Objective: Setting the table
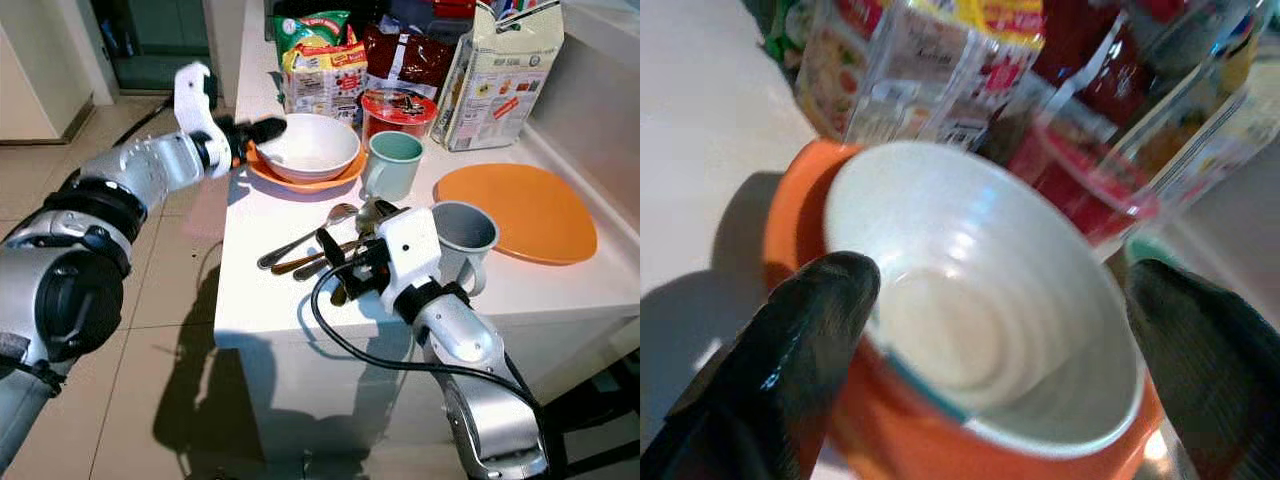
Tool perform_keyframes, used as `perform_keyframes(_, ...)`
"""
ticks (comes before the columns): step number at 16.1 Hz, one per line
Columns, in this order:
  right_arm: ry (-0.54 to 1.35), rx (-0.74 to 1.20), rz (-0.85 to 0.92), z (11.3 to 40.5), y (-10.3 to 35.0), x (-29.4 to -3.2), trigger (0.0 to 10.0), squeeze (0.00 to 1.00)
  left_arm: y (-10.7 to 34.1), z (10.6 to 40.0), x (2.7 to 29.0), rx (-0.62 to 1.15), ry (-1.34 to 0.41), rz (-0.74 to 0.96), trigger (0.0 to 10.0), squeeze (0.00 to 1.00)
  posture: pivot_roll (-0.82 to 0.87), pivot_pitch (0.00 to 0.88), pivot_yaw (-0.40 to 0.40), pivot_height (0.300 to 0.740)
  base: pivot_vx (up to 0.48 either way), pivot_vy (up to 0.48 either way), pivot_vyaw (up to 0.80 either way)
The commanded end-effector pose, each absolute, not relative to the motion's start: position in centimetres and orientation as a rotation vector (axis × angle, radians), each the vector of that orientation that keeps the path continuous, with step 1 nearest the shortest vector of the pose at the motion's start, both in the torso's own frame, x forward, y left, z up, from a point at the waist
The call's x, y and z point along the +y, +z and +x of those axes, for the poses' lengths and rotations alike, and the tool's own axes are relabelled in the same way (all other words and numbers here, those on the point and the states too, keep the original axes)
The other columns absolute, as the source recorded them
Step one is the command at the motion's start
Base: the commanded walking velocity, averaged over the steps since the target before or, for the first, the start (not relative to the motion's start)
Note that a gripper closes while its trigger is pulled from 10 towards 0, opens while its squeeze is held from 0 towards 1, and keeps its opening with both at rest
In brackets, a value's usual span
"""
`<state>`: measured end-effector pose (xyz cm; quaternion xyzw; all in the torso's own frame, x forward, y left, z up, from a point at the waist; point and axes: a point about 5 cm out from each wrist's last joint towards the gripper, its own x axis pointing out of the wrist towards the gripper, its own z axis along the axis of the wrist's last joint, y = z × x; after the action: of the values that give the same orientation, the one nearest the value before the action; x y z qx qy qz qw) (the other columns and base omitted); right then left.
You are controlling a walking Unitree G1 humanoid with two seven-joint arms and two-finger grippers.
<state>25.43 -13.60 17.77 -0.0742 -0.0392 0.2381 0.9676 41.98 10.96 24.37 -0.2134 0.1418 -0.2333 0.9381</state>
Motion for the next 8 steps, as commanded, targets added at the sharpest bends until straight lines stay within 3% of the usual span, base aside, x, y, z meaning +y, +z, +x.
perform_keyframes(1, 0.462, -0.083, -0.163, 25.2, 18.2, -14.1, 10.0, 0.00, 24.8, 42.1, 10.9, 0.282, -0.470, -0.450, 10.0, 0.00, -0.01, 0.000, -0.002, 0.740, 0.000, 0.000, 0.00)
perform_keyframes(5, 0.467, -0.077, -0.169, 25.2, 18.2, -14.0, 10.0, 0.00, 23.4, 42.0, 10.8, 0.313, -0.442, -0.265, 10.0, 0.00, -0.02, 0.000, -0.002, 0.740, 0.000, 0.000, 0.00)
perform_keyframes(8, 0.467, -0.074, -0.171, 25.1, 18.2, -14.0, 10.0, 0.00, 23.5, 42.1, 10.4, 0.286, -0.424, -0.226, 10.0, 0.00, -0.02, 0.000, 0.003, 0.740, 0.000, 0.000, 0.00)
